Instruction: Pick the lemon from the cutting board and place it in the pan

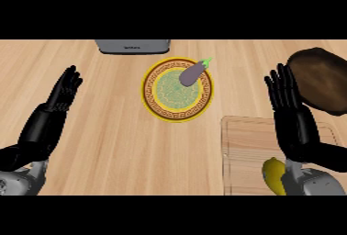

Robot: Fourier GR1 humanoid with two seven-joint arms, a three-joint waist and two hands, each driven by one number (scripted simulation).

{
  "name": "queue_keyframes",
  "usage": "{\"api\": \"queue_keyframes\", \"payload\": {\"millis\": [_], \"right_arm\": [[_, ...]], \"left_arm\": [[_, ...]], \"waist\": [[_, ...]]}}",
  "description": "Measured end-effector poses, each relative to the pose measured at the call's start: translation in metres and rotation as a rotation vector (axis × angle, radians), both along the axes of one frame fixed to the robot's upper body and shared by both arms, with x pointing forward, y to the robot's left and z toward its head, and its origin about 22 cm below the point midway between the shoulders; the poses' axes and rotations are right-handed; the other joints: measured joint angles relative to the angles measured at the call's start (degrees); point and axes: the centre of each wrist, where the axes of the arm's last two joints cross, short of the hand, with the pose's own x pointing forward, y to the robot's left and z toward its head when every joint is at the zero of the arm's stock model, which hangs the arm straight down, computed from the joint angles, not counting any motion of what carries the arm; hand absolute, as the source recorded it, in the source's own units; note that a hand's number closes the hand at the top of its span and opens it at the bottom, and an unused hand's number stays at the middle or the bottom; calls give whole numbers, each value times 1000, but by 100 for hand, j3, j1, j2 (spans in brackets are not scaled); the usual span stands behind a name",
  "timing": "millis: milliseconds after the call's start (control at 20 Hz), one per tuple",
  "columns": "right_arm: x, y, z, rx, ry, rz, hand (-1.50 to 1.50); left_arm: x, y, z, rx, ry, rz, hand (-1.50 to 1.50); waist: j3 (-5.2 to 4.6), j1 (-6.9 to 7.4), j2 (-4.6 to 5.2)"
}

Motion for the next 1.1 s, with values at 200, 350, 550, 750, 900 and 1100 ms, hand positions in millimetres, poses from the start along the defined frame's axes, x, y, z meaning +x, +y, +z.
{"api": "queue_keyframes", "payload": {"millis": [200, 350, 550, 750, 900, 1100], "right_arm": [[5, -4, 8, -200, 7, 96, 150], [12, -19, 19, -512, -15, 156, 150], [11, -40, 20, -829, -116, 78, -150], [0, -47, 10, -919, -230, 64, -150], [-11, -45, 12, -1081, -185, 133, -150], [-19, -46, 14, -1390, -36, 204, -150]], "left_arm": [[-5, -7, -12, -62, 129, -7, 0], [-11, -18, -30, -135, 263, -21, 0], [-17, -32, -49, -232, 424, -40, 0], [-20, -39, -54, -285, 507, -50, 0], [-21, -41, -56, -301, 529, -52, 0], [-18, -43, -59, -304, 547, -57, 0]], "waist": [[-118, -42, 42], [-226, -54, 61], [-211, -155, 63], [-187, -159, 46], [-191, -165, 29], [-212, -165, 20]]}}
